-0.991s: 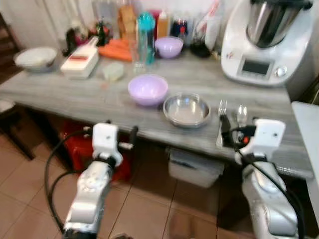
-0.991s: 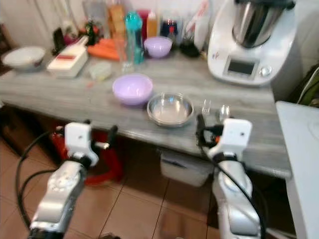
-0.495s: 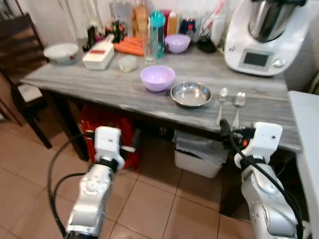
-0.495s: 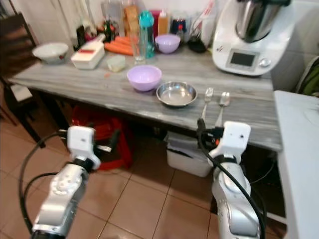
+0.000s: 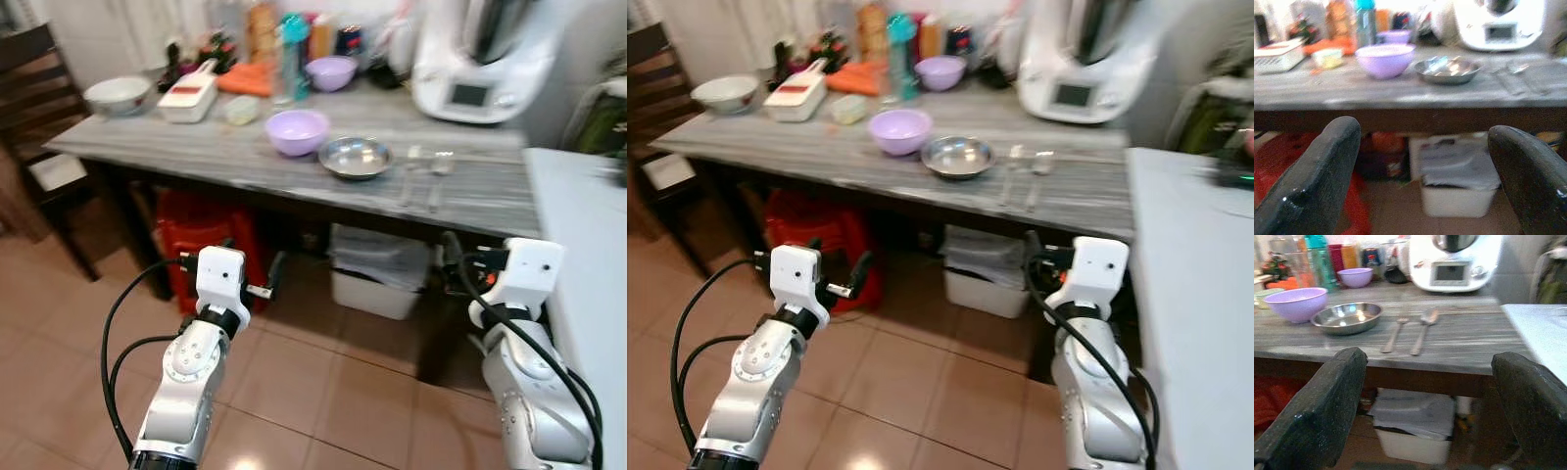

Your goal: Setting the table

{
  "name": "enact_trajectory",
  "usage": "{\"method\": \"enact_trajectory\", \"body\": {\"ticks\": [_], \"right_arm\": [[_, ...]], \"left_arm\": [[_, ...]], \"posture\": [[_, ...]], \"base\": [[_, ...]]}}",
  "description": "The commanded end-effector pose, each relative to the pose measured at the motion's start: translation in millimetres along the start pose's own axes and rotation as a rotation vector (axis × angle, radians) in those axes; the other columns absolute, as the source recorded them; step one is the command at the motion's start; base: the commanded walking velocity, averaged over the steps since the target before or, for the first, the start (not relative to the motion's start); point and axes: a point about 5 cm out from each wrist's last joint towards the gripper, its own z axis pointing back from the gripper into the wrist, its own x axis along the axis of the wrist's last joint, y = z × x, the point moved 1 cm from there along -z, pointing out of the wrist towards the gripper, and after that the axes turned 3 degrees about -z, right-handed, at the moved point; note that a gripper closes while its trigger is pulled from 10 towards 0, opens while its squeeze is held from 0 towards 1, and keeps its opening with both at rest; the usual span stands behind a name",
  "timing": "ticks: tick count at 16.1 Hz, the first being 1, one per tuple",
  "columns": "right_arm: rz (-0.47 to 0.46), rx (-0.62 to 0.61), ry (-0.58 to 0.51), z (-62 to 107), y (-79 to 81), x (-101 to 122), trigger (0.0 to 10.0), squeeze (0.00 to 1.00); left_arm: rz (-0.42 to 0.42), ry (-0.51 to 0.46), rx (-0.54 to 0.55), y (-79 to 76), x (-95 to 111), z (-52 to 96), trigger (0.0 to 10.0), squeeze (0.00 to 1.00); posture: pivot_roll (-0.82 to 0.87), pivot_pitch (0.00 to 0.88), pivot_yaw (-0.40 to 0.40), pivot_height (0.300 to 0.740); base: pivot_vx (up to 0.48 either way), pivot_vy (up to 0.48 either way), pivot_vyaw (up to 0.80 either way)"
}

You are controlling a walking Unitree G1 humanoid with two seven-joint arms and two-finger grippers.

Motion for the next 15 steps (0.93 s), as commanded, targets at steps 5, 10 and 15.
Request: {"method": "enact_trajectory", "body": {"ticks": [5,10,15], "right_arm": [[0.002,0.033,0.002,-1.9,10.8,-3.7,10.0,0.00],[-0.052,0.050,0.036,1.3,12.7,-7.2,10.0,0.00],[-0.060,0.040,0.026,0.4,10.8,-5.5,10.0,0.00]], "left_arm": [[-0.009,-0.012,-0.029,4.7,2.4,1.5,10.0,0.00],[0.007,-0.013,-0.051,1.6,2.0,2.6,10.0,0.00],[0.011,-0.016,-0.059,0.8,2.3,2.5,10.0,0.00]], "posture": [[-0.06,0.029,-0.011,0.740],[-0.07,0.032,-0.010,0.740],[-0.07,0.032,-0.010,0.740]], "base": [[0.000,0.000,0.00],[0.000,-0.309,0.00],[0.000,-0.331,0.00]]}}
